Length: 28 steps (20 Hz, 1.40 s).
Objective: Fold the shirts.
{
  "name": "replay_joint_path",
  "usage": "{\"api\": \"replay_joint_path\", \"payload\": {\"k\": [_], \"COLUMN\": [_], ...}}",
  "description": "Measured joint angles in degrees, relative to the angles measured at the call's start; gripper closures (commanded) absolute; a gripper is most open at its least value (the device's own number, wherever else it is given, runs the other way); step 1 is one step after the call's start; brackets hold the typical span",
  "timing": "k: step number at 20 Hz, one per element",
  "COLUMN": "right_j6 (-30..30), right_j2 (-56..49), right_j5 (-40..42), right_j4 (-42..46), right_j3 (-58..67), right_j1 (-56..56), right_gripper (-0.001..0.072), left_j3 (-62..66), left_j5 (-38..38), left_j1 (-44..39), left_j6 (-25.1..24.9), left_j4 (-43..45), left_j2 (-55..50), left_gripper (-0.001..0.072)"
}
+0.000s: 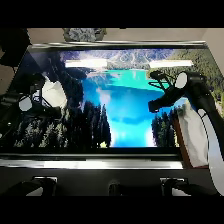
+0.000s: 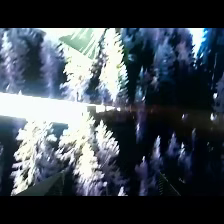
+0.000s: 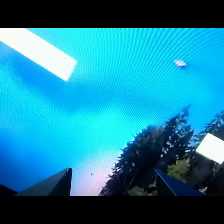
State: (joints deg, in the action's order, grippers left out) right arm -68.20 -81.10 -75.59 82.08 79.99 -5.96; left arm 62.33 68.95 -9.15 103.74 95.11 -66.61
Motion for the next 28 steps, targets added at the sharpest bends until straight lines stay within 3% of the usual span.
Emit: {"api": "replay_joint_path", "payload": {"k": [4,7,11,15,16,18,19,22,28], "right_j6": [-0.13,-0.17,-0.20,-0.20,-0.20,-0.20,-0.20,1.01,7.43], "right_j2": [0.00,0.00,0.00,0.00,0.00,0.00,0.00,0.11,5.84], "right_j5": [6.64,9.01,9.29,9.60,9.60,9.16,8.61,7.10,4.42], "right_j4": [1.07,1.18,0.66,-1.81,-2.69,-4.33,-4.96,-5.66,0.52], "right_j3": [0.00,0.00,0.00,0.00,0.00,0.00,0.00,0.02,1.33], "right_j1": [0.00,0.00,0.00,0.00,0.00,0.00,0.00,0.00,0.04], "right_gripper": [0.0100,0.0100,0.0100,0.0100,0.0100,0.0100,0.0101,0.0105,0.0101], "left_j3": [3.10,5.31,6.19,6.45,6.45,6.47,6.60,8.15,12.17], "left_j5": [-7.32,-9.66,-12.39,-18.49,-19.85,-22.29,-23.34,-23.47,-17.49], "left_j1": [5.53,15.47,25.35,26.16,25.75,24.96,24.74,24.35,19.74], "left_j6": [3.13,4.57,-0.61,-5.35,-6.03,-6.95,-7.28,-9.29,-23.02], "left_j4": [-0.94,-13.14,-32.39,-44.06,-45.66,-48.02,-48.89,-50.07,-51.54], "left_j2": [-3.54,-9.42,-18.43,-25.59,-27.10,-29.44,-30.14,-29.53,-9.97], "left_gripper": [-0.0013,-0.0013,-0.0013,-0.0013,0.0022,0.0642,0.0681,0.0682,0.0682]}}
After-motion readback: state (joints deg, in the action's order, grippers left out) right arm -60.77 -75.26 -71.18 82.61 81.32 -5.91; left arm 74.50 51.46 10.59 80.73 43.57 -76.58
